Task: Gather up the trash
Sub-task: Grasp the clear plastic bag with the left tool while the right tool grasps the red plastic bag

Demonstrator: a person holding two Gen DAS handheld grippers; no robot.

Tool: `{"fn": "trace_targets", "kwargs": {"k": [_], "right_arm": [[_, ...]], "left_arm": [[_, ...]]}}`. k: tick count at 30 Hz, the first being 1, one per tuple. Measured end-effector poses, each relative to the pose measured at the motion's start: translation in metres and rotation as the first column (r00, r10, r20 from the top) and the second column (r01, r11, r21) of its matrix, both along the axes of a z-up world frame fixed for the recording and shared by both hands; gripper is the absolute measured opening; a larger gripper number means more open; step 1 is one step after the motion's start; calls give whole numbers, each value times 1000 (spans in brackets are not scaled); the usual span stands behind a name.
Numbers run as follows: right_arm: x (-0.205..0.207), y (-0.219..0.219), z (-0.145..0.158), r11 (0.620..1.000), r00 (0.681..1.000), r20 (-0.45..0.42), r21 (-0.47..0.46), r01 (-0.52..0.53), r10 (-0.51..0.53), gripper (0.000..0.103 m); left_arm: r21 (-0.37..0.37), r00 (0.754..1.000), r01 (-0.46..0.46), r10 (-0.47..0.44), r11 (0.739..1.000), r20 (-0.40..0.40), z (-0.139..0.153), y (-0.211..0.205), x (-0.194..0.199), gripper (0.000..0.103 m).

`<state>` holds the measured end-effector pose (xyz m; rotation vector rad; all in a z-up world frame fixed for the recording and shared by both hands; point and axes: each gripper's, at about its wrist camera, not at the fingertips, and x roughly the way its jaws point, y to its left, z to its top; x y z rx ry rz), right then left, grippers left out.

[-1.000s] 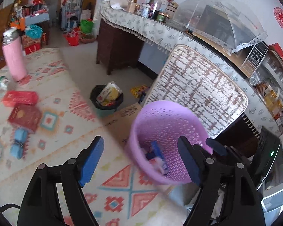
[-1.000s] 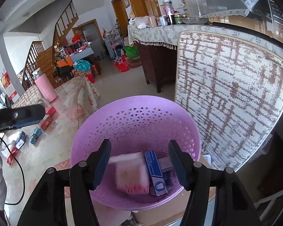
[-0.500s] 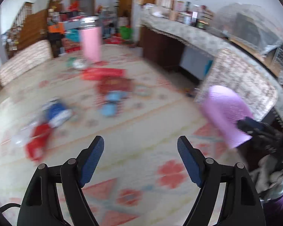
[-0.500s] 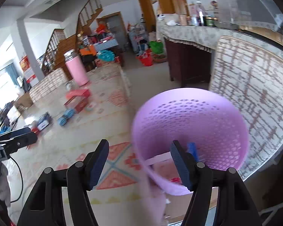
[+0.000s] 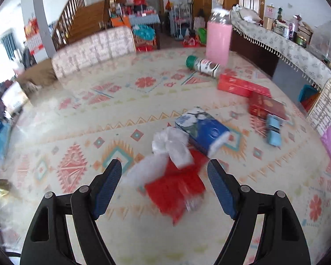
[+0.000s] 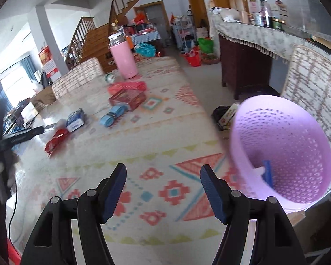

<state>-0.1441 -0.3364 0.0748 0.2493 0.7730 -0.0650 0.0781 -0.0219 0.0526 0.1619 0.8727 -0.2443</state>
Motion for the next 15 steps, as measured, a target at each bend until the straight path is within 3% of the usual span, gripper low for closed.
{"fn": "trace_targets", "kwargs": {"k": [5, 6, 7, 9, 15], "right_arm": [[8, 27, 1, 998, 999, -16, -36, -48, 47, 73], [10, 31, 0, 998, 998, -19, -40, -55, 54, 73], [12, 35, -1, 997, 998, -24, -41, -63, 63, 73], [19, 45, -3, 996, 995, -37, -27, -89, 88, 73], [44, 82, -10, 983, 981, -62, 8, -183, 184, 73]], "left_arm": [[-56, 996, -8, 3, 998, -87, -21, 5, 34, 76], [-89, 993, -16, 5, 996, -119, -25, 7, 37, 50], [-111, 988, -23, 6, 994, -152, -27, 10, 39, 17], [-134, 984, -48, 23, 990, -179, -28, 14, 35, 13], [-213, 989, -115, 93, 970, -111, -1, 33, -3, 12]]}}
